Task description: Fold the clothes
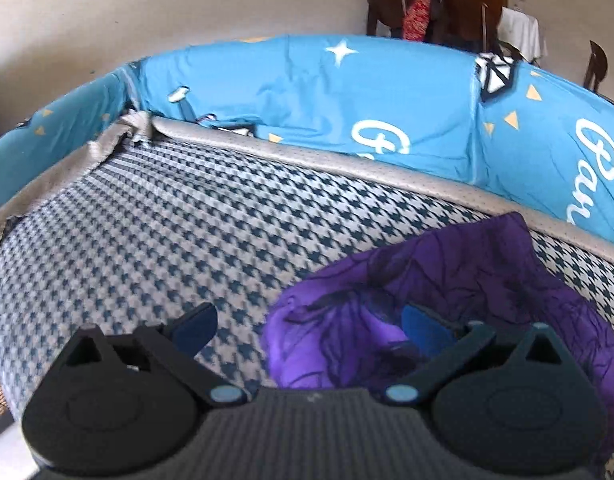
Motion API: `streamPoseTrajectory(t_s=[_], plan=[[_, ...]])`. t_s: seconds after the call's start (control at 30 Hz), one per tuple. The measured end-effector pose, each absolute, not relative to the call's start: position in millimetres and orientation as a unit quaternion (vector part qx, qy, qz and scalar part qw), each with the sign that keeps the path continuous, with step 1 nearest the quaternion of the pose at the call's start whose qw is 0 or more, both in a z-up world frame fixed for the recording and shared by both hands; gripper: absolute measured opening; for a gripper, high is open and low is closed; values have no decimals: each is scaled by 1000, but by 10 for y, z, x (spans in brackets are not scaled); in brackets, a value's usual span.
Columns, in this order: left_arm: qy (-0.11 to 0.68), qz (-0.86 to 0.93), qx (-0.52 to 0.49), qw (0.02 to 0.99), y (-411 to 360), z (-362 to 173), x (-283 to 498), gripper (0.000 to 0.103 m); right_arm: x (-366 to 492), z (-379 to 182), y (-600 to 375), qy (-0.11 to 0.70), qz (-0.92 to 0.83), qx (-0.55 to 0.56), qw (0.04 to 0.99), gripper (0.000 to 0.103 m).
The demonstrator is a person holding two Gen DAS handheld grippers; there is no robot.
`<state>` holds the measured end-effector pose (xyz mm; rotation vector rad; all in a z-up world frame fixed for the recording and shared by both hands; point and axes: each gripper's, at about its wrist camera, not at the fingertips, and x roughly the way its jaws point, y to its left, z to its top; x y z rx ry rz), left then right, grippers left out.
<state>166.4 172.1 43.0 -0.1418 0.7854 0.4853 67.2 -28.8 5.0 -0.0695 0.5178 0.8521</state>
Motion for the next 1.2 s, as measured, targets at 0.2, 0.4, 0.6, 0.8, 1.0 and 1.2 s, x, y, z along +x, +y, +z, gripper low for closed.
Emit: streamPoseTrajectory(t_s=[0.2, 0.4, 0.6, 0.8, 1.0, 1.2], plan=[[397, 204, -49, 894, 1613, 289, 1819, 103, 647, -160, -122, 285, 405, -63, 866, 55], [411, 207, -44, 887, 1646, 83, 1957, 103, 659, -265, -122, 301, 405, -49, 862, 57], [406, 213, -52, 887, 1741, -14, 2047, 103, 609, -293, -97, 294, 402, -59, 865, 58], [404, 222, -57, 886, 1782, -66, 2169, 103, 604, -300, -98, 293, 404, -62, 864, 60], [411, 231, -64, 879, 1819, -101, 2288, 103, 606, -286, -103, 296, 405, -62, 863, 60], [411, 239, -74, 876, 1798, -14, 2279, 103, 622, -285, -114, 299, 408, -57, 861, 60]])
